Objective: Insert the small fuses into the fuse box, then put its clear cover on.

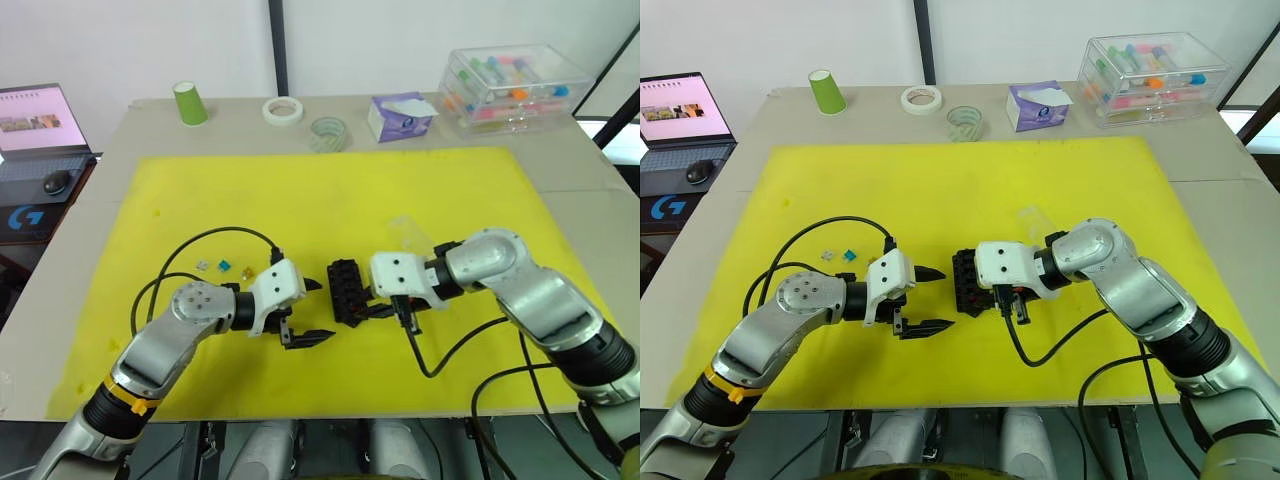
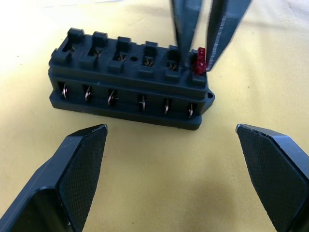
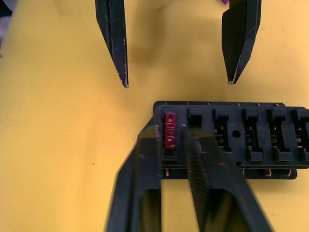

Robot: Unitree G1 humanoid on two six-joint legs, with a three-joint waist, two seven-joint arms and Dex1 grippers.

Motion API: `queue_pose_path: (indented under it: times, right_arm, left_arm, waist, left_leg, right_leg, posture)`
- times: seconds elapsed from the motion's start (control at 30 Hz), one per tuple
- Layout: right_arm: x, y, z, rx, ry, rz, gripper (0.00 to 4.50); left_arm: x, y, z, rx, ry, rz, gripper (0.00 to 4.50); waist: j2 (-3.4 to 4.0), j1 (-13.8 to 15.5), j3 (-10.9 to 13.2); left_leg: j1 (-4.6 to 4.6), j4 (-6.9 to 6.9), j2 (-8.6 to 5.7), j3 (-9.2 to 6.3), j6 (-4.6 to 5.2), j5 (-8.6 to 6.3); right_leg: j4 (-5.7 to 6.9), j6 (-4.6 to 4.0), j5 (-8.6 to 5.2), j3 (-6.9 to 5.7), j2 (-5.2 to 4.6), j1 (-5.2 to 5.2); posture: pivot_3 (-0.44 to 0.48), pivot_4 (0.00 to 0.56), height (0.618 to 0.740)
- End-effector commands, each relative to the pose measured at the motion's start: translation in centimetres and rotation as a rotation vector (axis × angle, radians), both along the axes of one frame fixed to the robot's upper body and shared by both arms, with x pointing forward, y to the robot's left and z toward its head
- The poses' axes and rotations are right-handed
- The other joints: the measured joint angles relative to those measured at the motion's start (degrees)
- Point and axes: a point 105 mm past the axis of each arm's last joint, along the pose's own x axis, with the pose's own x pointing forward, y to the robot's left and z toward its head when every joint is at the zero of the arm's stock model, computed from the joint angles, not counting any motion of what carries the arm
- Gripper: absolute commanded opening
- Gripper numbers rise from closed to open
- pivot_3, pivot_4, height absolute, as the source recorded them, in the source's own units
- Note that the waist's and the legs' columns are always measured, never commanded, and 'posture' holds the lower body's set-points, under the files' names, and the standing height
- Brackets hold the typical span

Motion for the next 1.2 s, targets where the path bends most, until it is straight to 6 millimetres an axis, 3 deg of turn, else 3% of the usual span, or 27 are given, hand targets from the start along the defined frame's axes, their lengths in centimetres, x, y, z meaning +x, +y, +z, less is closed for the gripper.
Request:
queue_pose_path:
  times: [0.03,0.3,0.37,0.43,1.2]
  right_arm:
    - [0.1,0.4,2.3,0.055,-0.054,0.006,0.69]
    - [-0.4,0.4,3.9,0.108,-0.028,0.016,0.69]
    - [-0.5,0.3,3.7,0.113,-0.016,0.016,0.29]
    - [-0.4,0.3,3.3,0.115,-0.006,0.012,0.04]
    - [0.5,-1.5,-1.7,0.017,0.029,-0.051,0.04]
  left_arm:
    - [-0.3,-0.3,0.6,-0.011,-0.024,-0.02,4.5]
    - [-0.3,-0.3,0.6,-0.009,-0.023,-0.02,4.5]
    - [-0.3,-0.3,0.6,-0.008,-0.023,-0.019,4.5]
    - [-0.3,-0.3,0.6,-0.008,-0.023,-0.019,4.5]
    - [0.0,-0.2,0.7,-0.008,-0.034,-0.009,4.5]
  waist:
    - [0.0,-0.01,0.0]
    - [0.0,0.0,0.0]
    - [0.0,-0.02,0.0]
    - [0.0,-0.02,0.0]
    - [-0.01,0.0,-0.01]
  left_leg:
    - [0.0,0.0,0.0,0.0,0.0,0.0]
    - [0.0,0.0,0.0,0.0,0.0,0.0]
    - [0.0,0.0,0.0,0.0,0.0,0.0]
    - [0.0,-0.01,0.0,0.0,0.0,0.0]
    - [0.02,0.0,0.0,0.0,0.0,0.0]
  right_leg:
    - [0.0,0.0,0.0,0.0,0.0,0.0]
    - [0.0,0.0,0.0,0.0,0.0,0.0]
    - [0.0,0.0,0.0,0.0,0.0,0.0]
    - [0.0,0.0,0.0,0.0,0.0,0.0]
    - [0.0,0.0,0.0,0.0,0.0,0.03]
  posture:
    - [0.0,0.15,0.74]
    - [0.0,0.15,0.74]
    - [0.0,0.15,0.74]
    - [0.0,0.15,0.74]
    - [0.0,0.15,0.74]
